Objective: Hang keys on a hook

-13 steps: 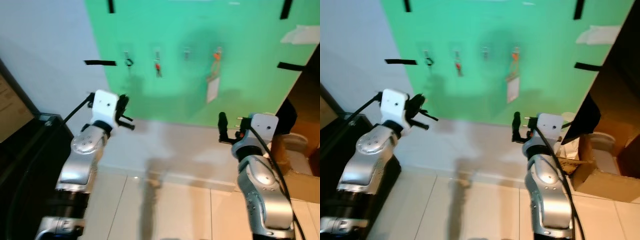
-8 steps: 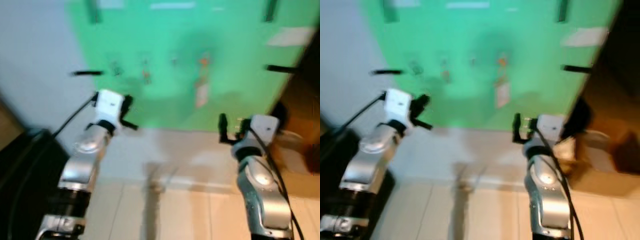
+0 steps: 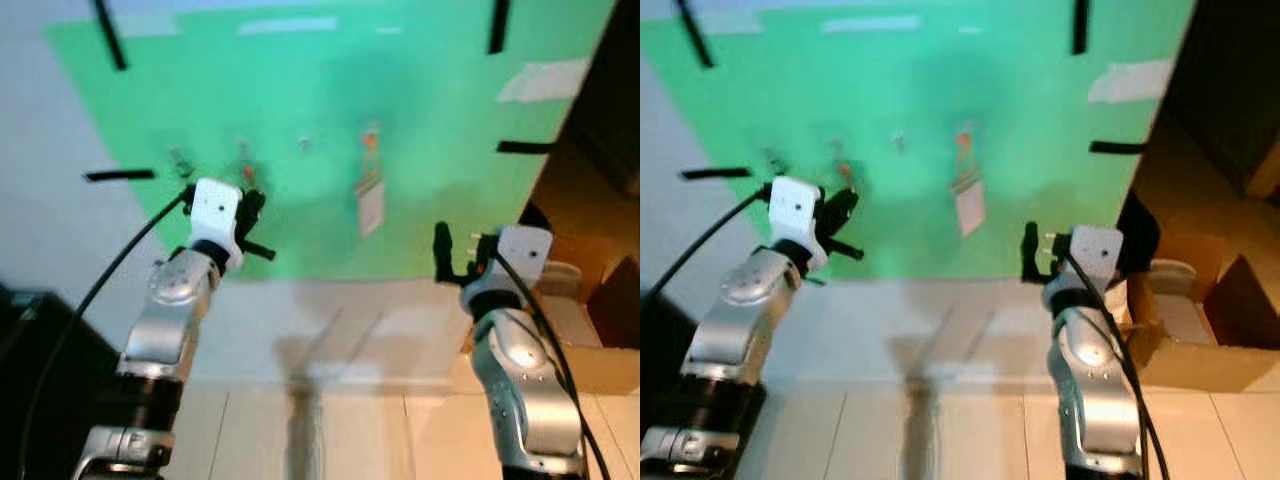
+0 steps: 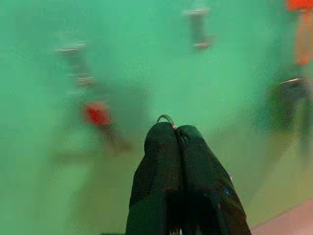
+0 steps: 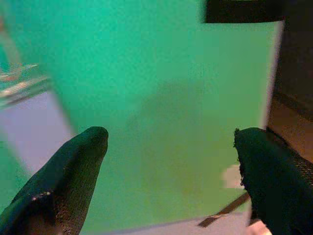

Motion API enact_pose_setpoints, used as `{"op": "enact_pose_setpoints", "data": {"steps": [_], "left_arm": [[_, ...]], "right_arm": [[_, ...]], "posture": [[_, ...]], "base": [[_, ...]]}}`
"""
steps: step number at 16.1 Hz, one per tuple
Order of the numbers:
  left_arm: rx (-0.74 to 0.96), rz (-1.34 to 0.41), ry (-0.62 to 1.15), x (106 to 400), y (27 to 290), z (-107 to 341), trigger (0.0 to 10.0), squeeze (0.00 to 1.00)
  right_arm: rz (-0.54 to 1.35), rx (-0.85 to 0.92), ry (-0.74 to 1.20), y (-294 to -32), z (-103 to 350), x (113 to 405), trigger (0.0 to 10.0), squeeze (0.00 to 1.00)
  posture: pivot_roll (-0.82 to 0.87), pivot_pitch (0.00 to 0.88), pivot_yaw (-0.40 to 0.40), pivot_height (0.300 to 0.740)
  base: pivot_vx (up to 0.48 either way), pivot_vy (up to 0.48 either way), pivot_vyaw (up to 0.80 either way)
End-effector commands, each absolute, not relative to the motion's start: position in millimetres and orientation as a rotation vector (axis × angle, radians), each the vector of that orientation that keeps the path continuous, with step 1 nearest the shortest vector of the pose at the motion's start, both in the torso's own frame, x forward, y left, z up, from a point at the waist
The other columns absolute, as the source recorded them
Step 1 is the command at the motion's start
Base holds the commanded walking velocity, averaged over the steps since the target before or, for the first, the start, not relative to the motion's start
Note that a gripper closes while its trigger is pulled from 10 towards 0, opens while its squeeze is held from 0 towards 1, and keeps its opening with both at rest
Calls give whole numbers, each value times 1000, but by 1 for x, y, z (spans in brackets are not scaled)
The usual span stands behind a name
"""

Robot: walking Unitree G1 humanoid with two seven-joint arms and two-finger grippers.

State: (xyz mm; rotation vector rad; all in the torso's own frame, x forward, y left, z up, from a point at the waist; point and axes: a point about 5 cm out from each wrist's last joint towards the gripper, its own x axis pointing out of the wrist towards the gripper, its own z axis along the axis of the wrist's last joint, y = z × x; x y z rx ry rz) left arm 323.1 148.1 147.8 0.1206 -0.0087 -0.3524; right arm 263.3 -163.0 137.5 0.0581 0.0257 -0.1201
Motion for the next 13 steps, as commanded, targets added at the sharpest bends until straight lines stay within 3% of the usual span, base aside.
{"op": "enact_pose_setpoints", "data": {"steps": [1, 6, 8, 10, 13], "left_arm": [[123, -378, -26, 323, 143, 152, 10000, 0], [123, -394, -27, 325, 143, 152, 10000, 0], [104, -448, -3, 324, 139, 150, 10000, 0], [72, -694, 0, 318, 128, 157, 10000, 0], [-2, -907, 5, 313, 130, 177, 10000, 0]], "right_arm": [[-132, 53, 14, -166, 138, 264, 10000, 0], [-124, 46, 6, -166, 139, 266, 10000, 0], [-123, 42, 2, -165, 140, 265, 10000, 0], [7, 13, -15, -158, 146, 263, 10000, 0], [127, -48, -16, -153, 153, 262, 10000, 0]], "posture": [[-58, 0, 92, 740], [-61, 0, 97, 740], [-63, 0, 99, 740], [-68, 0, 106, 740], [-67, 0, 103, 740]], "base": [[319, 0, 0], [316, 0, 0], [0, 0, 0], [0, 0, 0], [0, 0, 0]]}}
